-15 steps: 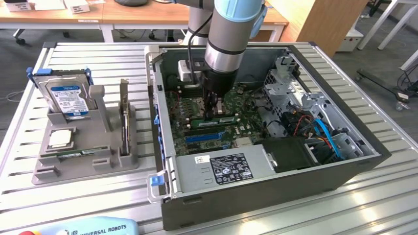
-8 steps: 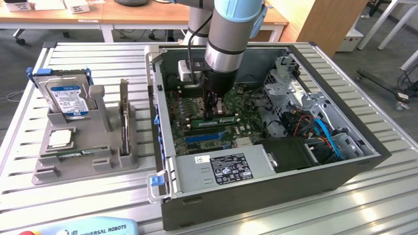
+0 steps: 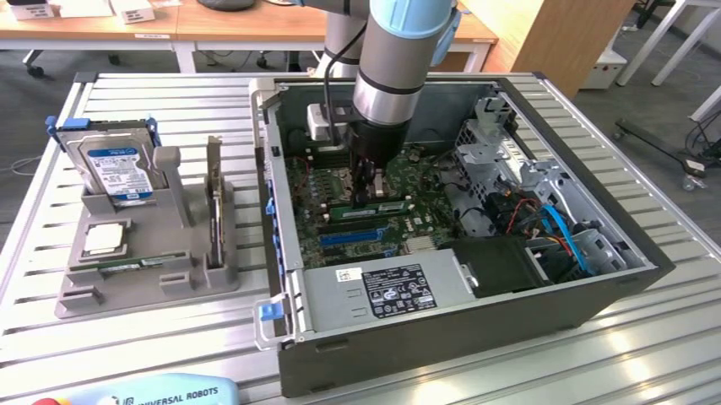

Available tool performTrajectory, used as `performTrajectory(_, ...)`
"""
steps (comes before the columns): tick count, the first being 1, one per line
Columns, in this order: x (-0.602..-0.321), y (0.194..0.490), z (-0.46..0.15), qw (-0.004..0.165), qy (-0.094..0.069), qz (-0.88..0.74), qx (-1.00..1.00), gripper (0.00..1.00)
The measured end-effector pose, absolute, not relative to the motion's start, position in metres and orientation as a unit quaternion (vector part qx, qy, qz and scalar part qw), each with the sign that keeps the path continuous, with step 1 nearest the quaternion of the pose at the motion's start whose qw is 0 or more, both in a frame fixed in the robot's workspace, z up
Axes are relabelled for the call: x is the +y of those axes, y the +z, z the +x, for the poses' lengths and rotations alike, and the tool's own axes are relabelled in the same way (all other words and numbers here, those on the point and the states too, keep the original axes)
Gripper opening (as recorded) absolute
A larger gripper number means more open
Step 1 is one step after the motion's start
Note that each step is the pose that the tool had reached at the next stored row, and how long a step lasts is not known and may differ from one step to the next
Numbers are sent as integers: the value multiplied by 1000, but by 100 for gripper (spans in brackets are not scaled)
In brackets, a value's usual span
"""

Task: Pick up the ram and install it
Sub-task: 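Press down the ram until it locks into place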

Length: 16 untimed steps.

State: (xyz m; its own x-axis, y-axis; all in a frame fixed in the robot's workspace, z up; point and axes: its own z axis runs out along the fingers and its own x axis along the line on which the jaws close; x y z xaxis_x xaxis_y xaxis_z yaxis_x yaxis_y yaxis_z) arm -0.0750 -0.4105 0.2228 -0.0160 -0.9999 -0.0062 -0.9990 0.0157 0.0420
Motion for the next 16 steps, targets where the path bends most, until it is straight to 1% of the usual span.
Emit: performTrajectory(16, -410, 223, -75, 13, -17, 701, -713, 10)
